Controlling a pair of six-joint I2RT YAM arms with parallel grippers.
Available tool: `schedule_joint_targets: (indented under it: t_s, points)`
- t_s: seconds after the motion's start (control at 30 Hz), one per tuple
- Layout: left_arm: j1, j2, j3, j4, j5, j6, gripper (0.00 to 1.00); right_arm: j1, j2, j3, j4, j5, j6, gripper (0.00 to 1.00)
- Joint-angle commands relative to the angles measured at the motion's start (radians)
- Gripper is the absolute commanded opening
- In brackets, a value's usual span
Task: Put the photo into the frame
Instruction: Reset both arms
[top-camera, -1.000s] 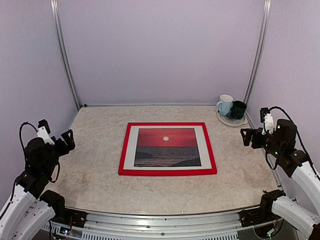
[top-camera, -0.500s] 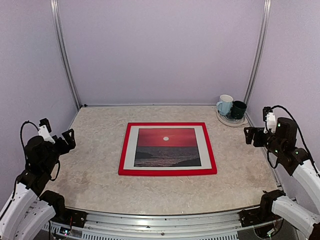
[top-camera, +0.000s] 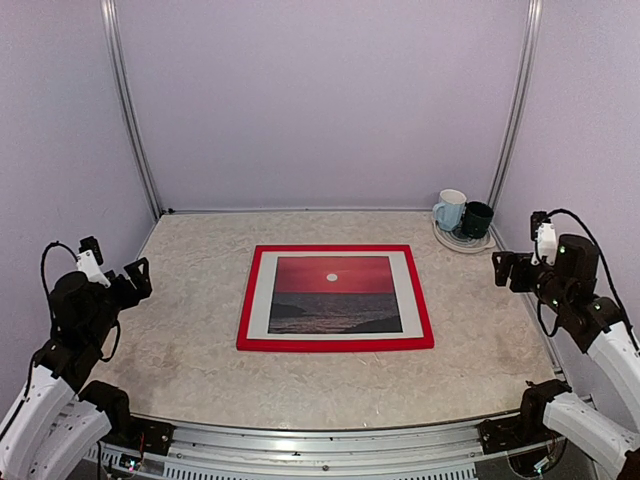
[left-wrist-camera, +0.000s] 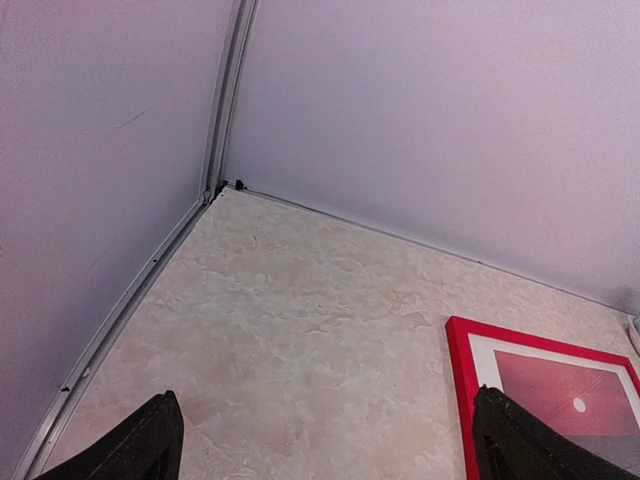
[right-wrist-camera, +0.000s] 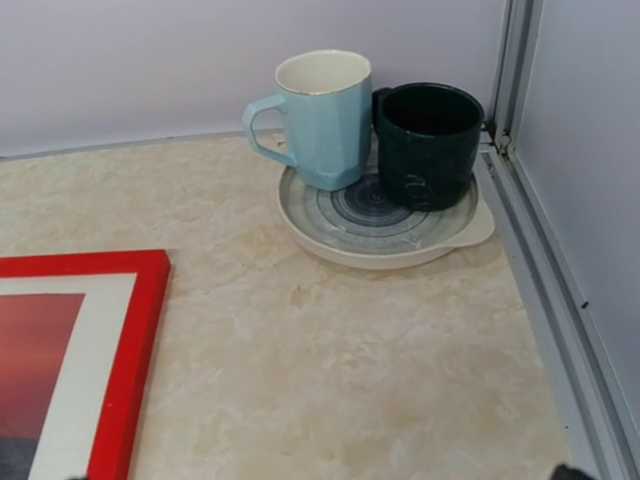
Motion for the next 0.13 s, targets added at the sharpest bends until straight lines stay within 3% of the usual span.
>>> schedule_joint_targets:
  t_s: [0.0,0.1]
  points:
    - [0.007,0.001,-0.005,0.024,0.009,-0.007,0.99,-0.009,0.015,0.036,-0.017,-0.014,-0.01,0.99]
    - [0.006,0.001,-0.005,0.023,0.008,-0.007,0.99,-0.009,0.015,0.035,-0.015,-0.006,-0.006,0.99]
